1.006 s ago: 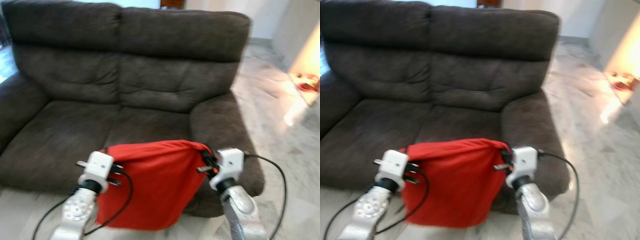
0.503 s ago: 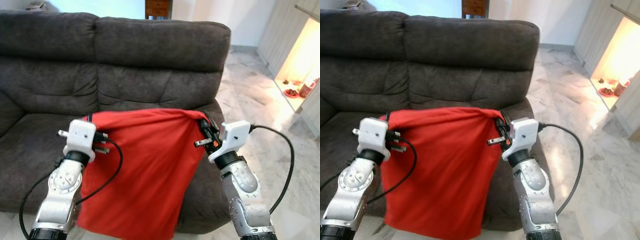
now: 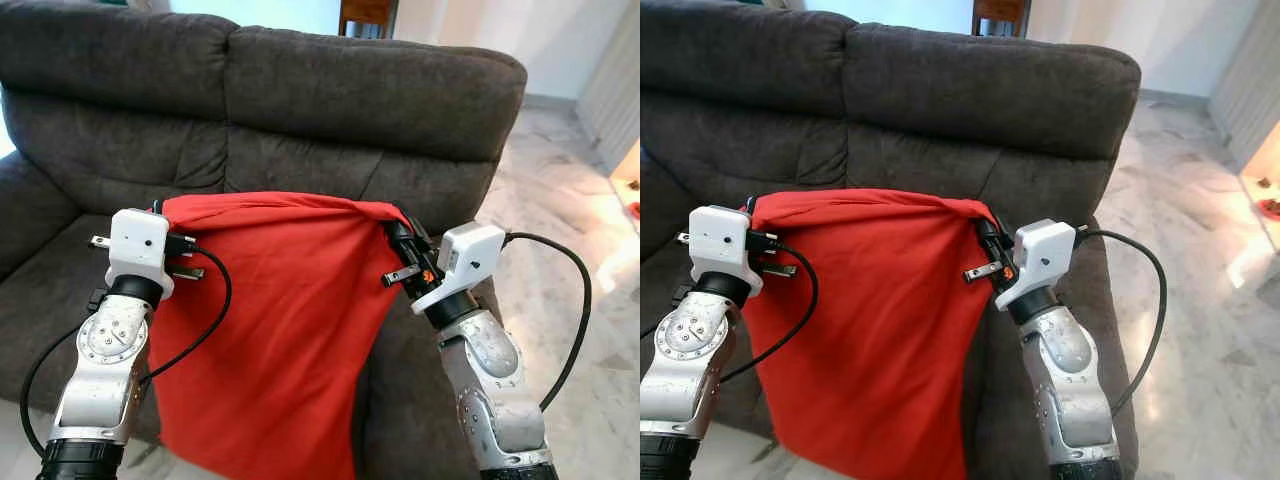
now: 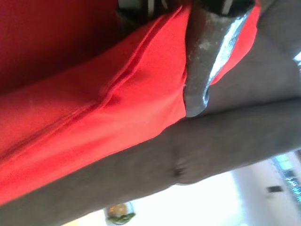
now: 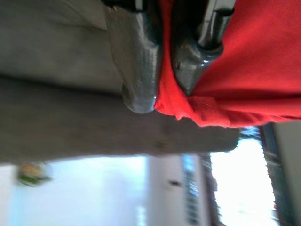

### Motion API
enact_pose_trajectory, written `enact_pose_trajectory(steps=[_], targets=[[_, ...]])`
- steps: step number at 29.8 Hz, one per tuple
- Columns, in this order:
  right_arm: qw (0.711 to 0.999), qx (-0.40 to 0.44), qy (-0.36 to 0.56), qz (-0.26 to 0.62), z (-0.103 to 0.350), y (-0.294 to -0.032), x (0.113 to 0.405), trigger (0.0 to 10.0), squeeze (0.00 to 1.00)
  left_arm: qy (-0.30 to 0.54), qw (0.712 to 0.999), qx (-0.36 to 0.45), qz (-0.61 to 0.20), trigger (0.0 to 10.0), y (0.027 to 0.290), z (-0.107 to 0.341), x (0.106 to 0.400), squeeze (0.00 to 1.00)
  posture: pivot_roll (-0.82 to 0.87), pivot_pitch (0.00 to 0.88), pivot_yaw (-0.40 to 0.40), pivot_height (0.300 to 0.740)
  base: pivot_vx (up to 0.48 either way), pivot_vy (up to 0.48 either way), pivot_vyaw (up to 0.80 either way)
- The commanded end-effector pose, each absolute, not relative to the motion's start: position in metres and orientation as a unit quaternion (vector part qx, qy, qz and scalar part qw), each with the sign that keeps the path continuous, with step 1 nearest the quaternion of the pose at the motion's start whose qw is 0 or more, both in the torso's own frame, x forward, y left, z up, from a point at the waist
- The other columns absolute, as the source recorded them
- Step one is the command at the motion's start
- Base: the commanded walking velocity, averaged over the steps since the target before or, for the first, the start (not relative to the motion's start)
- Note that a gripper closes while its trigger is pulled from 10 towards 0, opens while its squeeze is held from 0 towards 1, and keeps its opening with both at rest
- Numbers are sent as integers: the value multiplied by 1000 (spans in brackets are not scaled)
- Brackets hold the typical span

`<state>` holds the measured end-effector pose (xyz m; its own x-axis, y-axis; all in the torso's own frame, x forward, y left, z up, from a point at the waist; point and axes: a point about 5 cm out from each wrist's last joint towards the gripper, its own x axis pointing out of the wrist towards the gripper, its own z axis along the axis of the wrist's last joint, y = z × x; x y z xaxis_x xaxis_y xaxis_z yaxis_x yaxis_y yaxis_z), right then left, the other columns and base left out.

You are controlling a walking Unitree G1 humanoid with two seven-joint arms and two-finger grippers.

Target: Move the pillow to the sofa from floor

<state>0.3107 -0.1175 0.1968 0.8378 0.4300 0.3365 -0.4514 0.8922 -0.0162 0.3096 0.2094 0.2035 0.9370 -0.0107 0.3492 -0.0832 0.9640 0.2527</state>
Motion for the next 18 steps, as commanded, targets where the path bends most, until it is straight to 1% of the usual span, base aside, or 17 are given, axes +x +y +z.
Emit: enact_pose_trajectory(steps=[1,3,6,7,10,14,18], targets=[[961,38,-188,198,207,-128,313,10000,0,-236,962,132,48,10000,220,234,304,0,72,76,-15,740,364,0,0],[962,36,-187,196,207,-129,314,10000,0,-232,963,131,47,10000,220,234,304,0,72,76,-15,740,364,0,0],[971,30,-174,158,204,-136,319,10000,0,-214,968,131,16,10000,216,231,308,0,73,71,-13,740,351,0,0],[971,30,-174,158,204,-136,319,10000,0,-214,968,131,16,10000,216,231,308,0,73,71,-13,740,337,0,0],[972,36,-175,151,204,-138,320,10000,0,-209,969,130,1,10000,213,228,307,0,75,67,-11,740,0,0,0],[965,32,-181,185,208,-129,317,10000,0,-193,972,133,-15,10000,209,222,307,0,71,61,-9,740,0,0,0],[965,32,-176,190,205,-127,317,10000,0,-176,975,134,-28,10000,207,217,309,0,73,60,-8,740,0,0,0]])
